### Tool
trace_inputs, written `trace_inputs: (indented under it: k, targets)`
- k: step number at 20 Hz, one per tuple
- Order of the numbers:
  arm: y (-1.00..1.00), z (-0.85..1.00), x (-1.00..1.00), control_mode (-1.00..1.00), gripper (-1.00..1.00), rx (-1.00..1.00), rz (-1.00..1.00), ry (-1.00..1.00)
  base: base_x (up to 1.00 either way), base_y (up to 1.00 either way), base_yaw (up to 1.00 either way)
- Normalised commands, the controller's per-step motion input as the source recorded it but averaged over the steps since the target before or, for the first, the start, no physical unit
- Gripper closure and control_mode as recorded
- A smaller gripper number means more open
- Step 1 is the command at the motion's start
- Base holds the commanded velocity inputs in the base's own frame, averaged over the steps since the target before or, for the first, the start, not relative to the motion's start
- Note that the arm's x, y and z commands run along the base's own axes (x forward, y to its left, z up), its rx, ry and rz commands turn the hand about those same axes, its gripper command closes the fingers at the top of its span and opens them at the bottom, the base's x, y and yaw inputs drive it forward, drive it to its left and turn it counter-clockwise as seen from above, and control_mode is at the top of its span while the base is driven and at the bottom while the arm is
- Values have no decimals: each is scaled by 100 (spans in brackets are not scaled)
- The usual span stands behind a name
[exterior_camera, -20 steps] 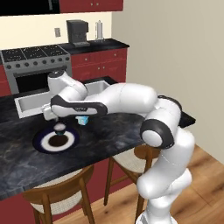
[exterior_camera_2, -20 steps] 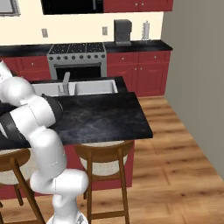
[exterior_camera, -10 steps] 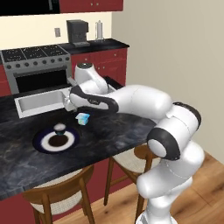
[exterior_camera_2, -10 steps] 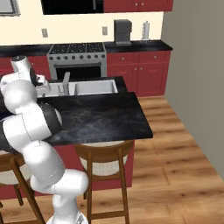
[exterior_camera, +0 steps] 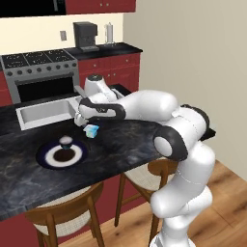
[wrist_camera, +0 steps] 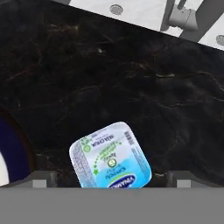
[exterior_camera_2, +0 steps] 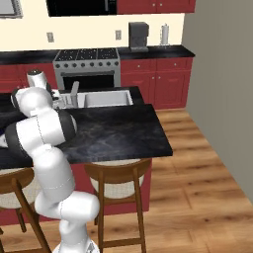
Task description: Place two yogurt containers on each plate.
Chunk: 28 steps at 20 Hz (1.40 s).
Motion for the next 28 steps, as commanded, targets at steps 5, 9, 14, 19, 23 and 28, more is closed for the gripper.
trace_inputs:
  k: [5,9,14,19,23,28]
  targets:
    - [7,-29,0,-100,-100,-7,9,10,0,0,0]
    - [0,-27,2,-100,-100,-7,10,4,0,0,0]
    - [0,-27,6,-100,-100,-5,11,1,0,0,0]
    - [0,-20,12,-100,-100,-6,6,0,0,0,0]
    - [0,-17,2,-100,-100,-4,1,0,0,0,0]
    - [0,-4,2,-100,100,0,0,0,0,0,0]
